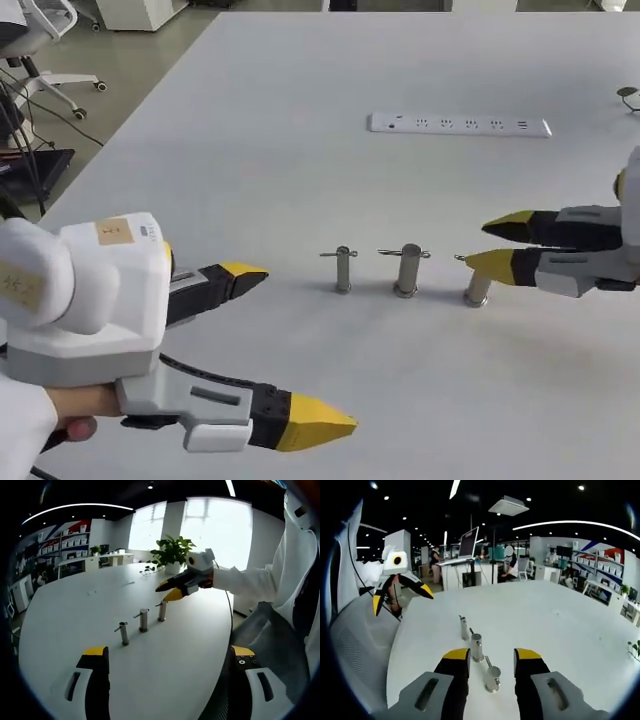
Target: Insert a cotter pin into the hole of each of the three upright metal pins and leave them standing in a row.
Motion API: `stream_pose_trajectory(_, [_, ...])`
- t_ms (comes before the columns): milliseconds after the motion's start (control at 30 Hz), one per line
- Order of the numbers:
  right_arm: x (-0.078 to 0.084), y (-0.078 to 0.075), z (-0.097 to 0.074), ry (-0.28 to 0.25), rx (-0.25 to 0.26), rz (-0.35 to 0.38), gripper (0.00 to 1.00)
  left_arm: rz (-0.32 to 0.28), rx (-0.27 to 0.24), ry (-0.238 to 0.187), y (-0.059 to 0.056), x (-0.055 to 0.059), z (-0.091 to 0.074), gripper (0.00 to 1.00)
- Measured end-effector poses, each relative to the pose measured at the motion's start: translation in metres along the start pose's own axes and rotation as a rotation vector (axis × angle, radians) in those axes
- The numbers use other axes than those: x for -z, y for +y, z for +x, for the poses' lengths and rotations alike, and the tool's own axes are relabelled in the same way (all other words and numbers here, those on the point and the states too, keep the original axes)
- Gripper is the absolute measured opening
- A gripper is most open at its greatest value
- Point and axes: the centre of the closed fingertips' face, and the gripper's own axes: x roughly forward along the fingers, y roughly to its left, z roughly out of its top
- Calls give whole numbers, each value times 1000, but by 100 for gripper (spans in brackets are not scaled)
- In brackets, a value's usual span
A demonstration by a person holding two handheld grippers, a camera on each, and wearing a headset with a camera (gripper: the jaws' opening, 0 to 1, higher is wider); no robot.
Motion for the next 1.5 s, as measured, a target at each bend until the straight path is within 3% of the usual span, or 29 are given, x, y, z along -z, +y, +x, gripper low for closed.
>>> stream_pose_trajectory(67, [-12, 8, -7, -34, 8, 19, 41, 3, -3, -22, -1, -5, -2, 99])
stream_pose_trajectory(167, [-39, 30, -21, -148, -9, 88, 61, -28, -19, -57, -2, -12, -6, 99])
stream_pose_trajectory(233, [-49, 40, -29, -190, 2, 104, 72, -51, -35, -99, -1, -20, -8, 99])
stream_pose_trajectory(367, [-52, 53, -41, -194, 28, 145, 77, -109, -58, -163, -1, -30, -13, 99])
stream_pose_trajectory(500, [-47, 57, -51, -185, 66, 211, 87, -132, -72, -170, -3, -27, -16, 99])
stream_pose_trajectory(600, [-39, 54, -62, -189, 95, 258, 94, -167, -108, -150, 0, -16, -18, 99])
stream_pose_trajectory(800, [-12, 46, -84, -155, 175, 375, 98, -191, -163, -120, 4, -5, -22, 99])
stream_pose_trajectory(867, [2, 45, -88, -106, 209, 392, 98, -199, -191, -122, 8, -3, -24, 99])
stream_pose_trajectory(900, [15, 44, -89, -54, 236, 411, 98, -211, -203, -122, 9, -1, -25, 99])
stream_pose_trajectory(1000, [32, 52, -86, 19, 234, 439, 98, -228, -211, -106, 9, 4, -24, 99])
stream_pose_trajectory(1067, [39, 55, -85, 29, 230, 451, 98, -226, -221, -81, 11, 8, -23, 99])
stream_pose_trajectory(1200, [43, 66, -77, 49, 207, 474, 98, -249, -233, -85, 15, 8, -23, 99])
stream_pose_trajectory(1267, [44, 71, -74, 73, 192, 462, 98, -210, -286, -43, 22, 13, -25, 99])
stream_pose_trajectory(1300, [44, 72, -72, 78, 190, 458, 98, -202, -285, -15, 21, 17, -25, 99])
stream_pose_trajectory(1400, [44, 75, -69, 87, 179, 457, 98, -248, -272, -26, 19, 17, -23, 99])
stream_pose_trajectory(1500, [44, 77, -65, 104, 168, 451, 98, -256, -279, -35, 19, 18, -24, 99])
